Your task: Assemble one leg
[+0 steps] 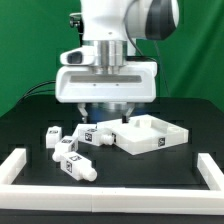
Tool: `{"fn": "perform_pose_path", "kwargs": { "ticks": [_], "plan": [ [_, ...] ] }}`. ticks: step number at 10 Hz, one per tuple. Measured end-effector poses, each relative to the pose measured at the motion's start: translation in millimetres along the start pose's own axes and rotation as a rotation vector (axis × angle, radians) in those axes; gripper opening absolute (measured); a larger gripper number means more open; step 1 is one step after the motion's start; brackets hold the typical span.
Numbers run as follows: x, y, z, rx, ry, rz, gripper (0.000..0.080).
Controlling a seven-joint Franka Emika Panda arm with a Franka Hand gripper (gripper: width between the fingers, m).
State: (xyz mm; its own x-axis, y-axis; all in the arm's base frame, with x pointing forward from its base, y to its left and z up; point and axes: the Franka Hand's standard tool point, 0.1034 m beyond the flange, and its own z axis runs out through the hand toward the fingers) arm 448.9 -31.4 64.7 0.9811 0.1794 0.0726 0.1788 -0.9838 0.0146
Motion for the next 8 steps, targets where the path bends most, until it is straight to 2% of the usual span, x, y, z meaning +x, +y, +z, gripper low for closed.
{"fn": "perform_pose_path", "kwargs": {
  "ticks": [1,2,3,6,7,8],
  "plan": [
    [-4.4,-11.2,4.2,0.002,-0.011,-0.128,0.0648],
    [-13.2,-19.5,7.8,0.007,-0.012,-0.118,0.0648],
    [-18.2,-19.7,6.4,-0.011,0.019,-0.097,0.0648],
    [-20.4,-19.4,7.8,-0.012,0.016,-0.098,0.0649],
    [-17.0,-18.9,7.8,-0.030,0.039,-0.142,0.0648],
    [-14.0,-21.7,10.4,-0.065,0.080,-0.231,0.0648]
  ]
}}
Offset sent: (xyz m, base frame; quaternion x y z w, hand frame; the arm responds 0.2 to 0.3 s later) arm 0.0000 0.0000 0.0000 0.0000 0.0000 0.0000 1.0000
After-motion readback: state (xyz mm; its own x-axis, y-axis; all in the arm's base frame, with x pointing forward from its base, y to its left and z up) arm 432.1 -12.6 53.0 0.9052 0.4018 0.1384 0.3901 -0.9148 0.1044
